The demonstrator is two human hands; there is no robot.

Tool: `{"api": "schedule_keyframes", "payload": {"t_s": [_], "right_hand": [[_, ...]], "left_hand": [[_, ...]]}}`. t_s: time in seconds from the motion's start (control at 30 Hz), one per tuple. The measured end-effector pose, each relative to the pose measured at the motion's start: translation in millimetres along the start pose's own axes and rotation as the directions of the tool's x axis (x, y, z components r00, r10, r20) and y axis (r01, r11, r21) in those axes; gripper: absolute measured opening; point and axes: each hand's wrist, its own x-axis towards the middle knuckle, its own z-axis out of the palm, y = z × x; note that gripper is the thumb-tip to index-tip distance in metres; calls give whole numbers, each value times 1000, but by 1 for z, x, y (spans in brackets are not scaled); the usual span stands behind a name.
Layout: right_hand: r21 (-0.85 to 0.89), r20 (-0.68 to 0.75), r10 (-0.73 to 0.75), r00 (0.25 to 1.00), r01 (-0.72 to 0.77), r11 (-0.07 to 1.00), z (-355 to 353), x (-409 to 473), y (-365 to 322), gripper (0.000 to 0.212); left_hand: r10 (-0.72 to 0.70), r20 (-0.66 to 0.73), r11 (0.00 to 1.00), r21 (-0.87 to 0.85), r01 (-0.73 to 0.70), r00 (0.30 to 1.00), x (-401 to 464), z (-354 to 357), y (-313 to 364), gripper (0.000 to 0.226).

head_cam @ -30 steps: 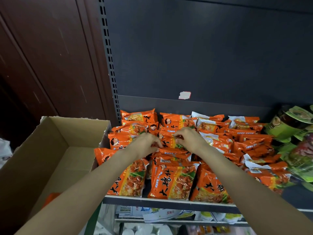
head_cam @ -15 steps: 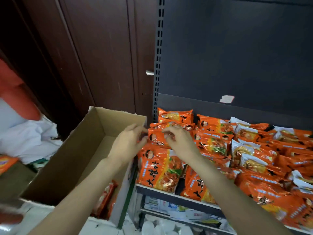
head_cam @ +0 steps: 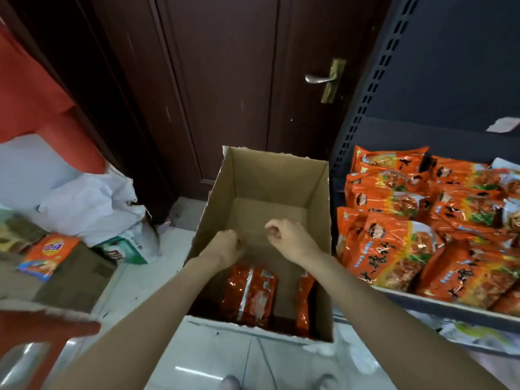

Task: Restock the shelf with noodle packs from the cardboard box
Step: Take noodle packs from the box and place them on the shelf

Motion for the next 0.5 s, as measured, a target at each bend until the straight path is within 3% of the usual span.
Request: {"api": "schedule_keyframes", "payload": {"t_s": [0.13,0.23,0.4,0.5], "right_hand": [[-8,150,179,972,-179,984,53,15,14,40],[28,239,264,935,-278,960,80,24,25,45],[94,318,307,897,-352,931,111,39,44,70],[118,363,339,868,-403,907,124,45,50,69]], "left_hand": [[17,148,998,-55,-9,989,13,23,-18,32],[-41,196,991,-116,65,980,24,43,-32,36],[-169,221,953,-211,216,961,37,66,-48,56],[-229,229,914,-283,290,946,43,77,-54,56]]}}
